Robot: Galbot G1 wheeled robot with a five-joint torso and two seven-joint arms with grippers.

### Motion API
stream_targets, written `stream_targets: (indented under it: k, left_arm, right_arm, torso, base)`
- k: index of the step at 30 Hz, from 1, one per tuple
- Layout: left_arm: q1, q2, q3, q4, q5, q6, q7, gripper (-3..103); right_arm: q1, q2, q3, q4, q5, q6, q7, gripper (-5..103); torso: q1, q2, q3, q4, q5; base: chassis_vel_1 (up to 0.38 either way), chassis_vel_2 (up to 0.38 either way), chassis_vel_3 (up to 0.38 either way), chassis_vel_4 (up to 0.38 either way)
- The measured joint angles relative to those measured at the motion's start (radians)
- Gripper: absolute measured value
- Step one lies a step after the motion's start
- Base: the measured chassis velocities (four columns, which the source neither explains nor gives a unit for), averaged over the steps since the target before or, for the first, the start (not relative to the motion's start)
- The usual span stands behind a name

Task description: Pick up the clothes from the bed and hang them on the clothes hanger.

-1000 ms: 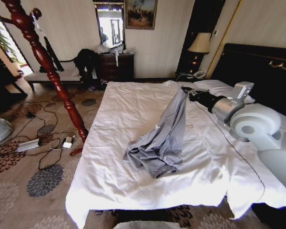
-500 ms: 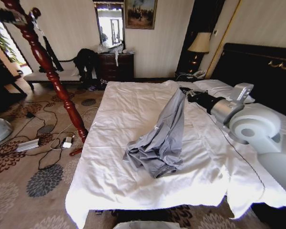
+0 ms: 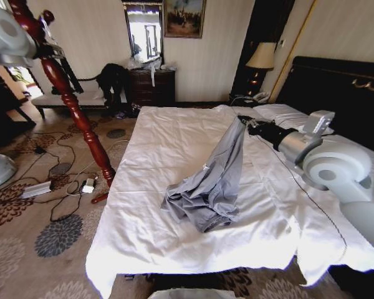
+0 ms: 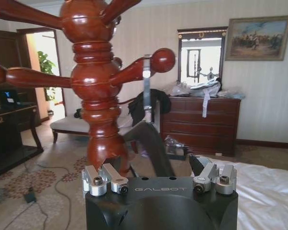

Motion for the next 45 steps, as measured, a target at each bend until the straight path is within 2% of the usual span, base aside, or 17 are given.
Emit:
stream_targets:
  k: [12, 15, 17, 20, 23, 24, 26, 29, 37, 42, 44, 45]
  left_arm:
    - [0.068, 0.025, -0.043, 0.048, 0.012, 0.022, 0.001, 74]
    - [0.106, 0.048, -0.081, 0.084, 0.012, 0.029, 0.000, 64]
    - [0.113, 0.053, -0.089, 0.093, 0.009, 0.029, -0.003, 64]
    - [0.122, 0.057, -0.097, 0.099, 0.006, 0.029, -0.006, 48]
    - [0.124, 0.057, -0.099, 0.099, 0.002, 0.027, -0.006, 43]
    - [0.127, 0.053, -0.101, 0.094, -0.006, 0.026, -0.006, 32]
    - [0.130, 0.050, -0.101, 0.089, -0.006, 0.026, -0.006, 32]
    - [0.137, 0.044, -0.104, 0.081, 0.003, 0.022, -0.008, 17]
    - [0.125, 0.032, -0.098, 0.078, 0.013, 0.008, 0.001, 16]
    - [0.095, -0.006, -0.089, 0.018, 0.029, -0.014, 0.002, 16]
    - [0.041, -0.051, -0.045, -0.052, 0.027, -0.015, 0.003, 16]
    - [0.041, -0.051, -0.045, -0.052, 0.027, -0.015, 0.003, 16]
  right_arm:
    - [-0.014, -0.003, 0.002, -0.006, -0.005, 0.000, -0.003, 0]
    - [-0.020, -0.004, 0.003, -0.006, -0.008, 0.000, -0.005, 0]
    - [-0.020, -0.006, 0.003, -0.006, -0.008, 0.000, -0.005, 0]
    - [-0.027, -0.009, 0.008, -0.006, -0.008, 0.001, -0.005, 0]
    - [-0.028, -0.009, 0.009, -0.006, -0.009, 0.001, -0.005, 0]
    - [-0.028, -0.007, 0.009, -0.007, -0.009, 0.001, -0.005, 0]
    - [-0.028, -0.005, 0.008, -0.007, -0.010, 0.002, -0.005, 0]
    - [-0.034, -0.001, 0.006, -0.006, -0.013, 0.002, -0.005, 0]
    - [-0.046, -0.003, 0.012, -0.004, -0.020, 0.003, -0.005, 0]
    - [-0.048, -0.003, 0.012, 0.001, -0.022, 0.005, -0.004, 0]
    - [-0.053, -0.006, 0.015, 0.005, -0.022, 0.005, -0.003, 0]
    - [-0.053, -0.006, 0.015, 0.005, -0.022, 0.005, -0.003, 0]
  torso:
    - [0.000, 0.000, 0.000, 0.0006, -0.0003]
    - [0.000, 0.000, 0.000, -0.0001, -0.0004]
    - [0.000, 0.000, 0.000, -0.0002, -0.0002]
    - [0.000, 0.000, 0.000, 0.0000, -0.0003]
    - [0.000, 0.000, 0.000, 0.0004, -0.0004]
    - [0.000, 0.000, 0.000, 0.0004, -0.0004]
    - [0.000, 0.000, 0.000, 0.0002, -0.0003]
    - [0.000, 0.000, 0.000, -0.0001, -0.0005]
    - [0.000, 0.000, 0.000, 0.0000, -0.0003]
    - [0.000, 0.000, 0.000, 0.0000, -0.0005]
    - [0.000, 0.000, 0.000, -0.0001, -0.0002]
    - [0.000, 0.000, 0.000, -0.0001, -0.0002]
  base:
    - [0.000, 0.000, 0.000, 0.000]
    - [0.000, 0.000, 0.000, 0.000]
    - [0.000, 0.000, 0.000, 0.000]
    - [0.000, 0.000, 0.000, 0.000]
    - [0.000, 0.000, 0.000, 0.000]
    - [0.000, 0.000, 0.000, 0.000]
    - [0.000, 0.000, 0.000, 0.000]
    - [0.000, 0.000, 0.000, 0.000]
    - [0.000, 0.000, 0.000, 0.000]
    - [0.000, 0.000, 0.000, 0.000]
    - [0.000, 0.000, 0.000, 0.000]
    - [0.000, 0.000, 0.000, 0.000]
